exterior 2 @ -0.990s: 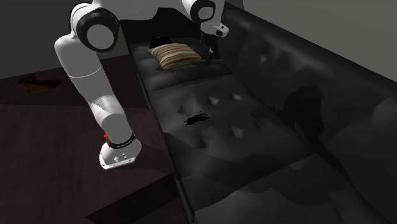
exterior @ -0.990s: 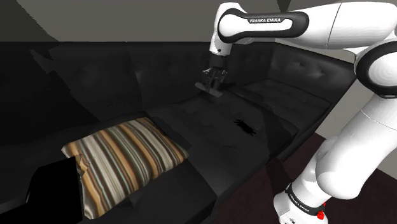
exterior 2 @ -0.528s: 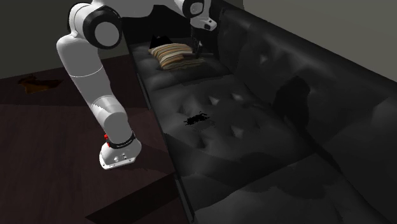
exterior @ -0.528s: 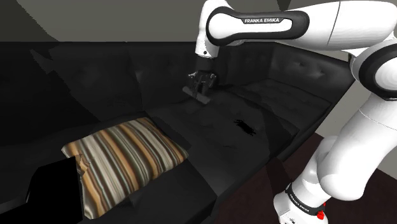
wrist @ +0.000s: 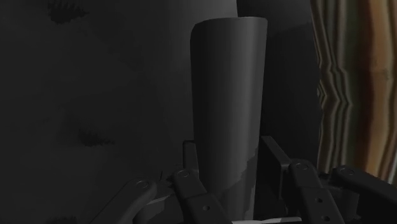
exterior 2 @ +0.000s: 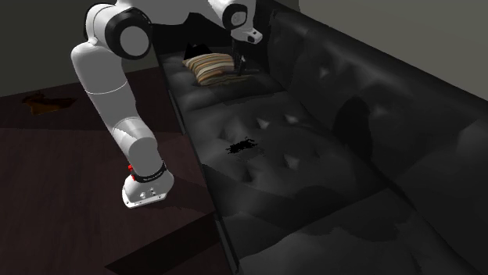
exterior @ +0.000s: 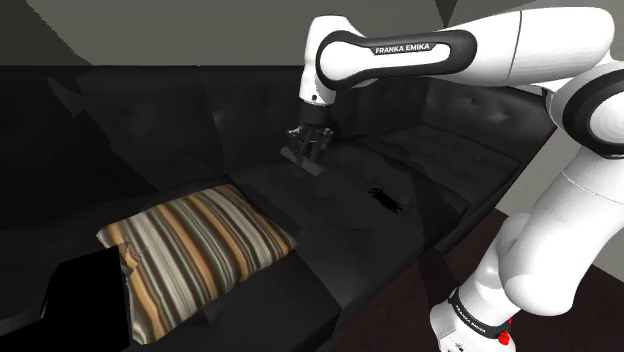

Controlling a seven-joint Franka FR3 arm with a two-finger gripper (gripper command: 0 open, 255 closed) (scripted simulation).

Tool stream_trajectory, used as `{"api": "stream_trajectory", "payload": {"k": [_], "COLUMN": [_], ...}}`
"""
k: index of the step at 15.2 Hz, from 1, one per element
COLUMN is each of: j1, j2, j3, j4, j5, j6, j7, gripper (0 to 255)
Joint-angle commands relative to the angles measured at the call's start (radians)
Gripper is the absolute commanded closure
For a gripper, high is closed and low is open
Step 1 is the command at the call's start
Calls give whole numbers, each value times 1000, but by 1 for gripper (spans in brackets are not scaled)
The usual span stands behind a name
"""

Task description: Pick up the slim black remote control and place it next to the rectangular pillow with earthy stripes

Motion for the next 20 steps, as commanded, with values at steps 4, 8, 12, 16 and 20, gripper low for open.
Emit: {"api": "stream_trajectory", "payload": {"k": [4,8,12,16,20], "j1": [0,1,2,2,3], "j2": [13,25,40,58,80], "j3": [0,1,1,2,3], "j4": [-55,-95,-131,-163,-192], "j5": [1,3,4,6,8], "j6": [68,119,171,221,272], "j7": [-7,-11,-16,-21,-26], "gripper": [255,255,255,255,255]}}
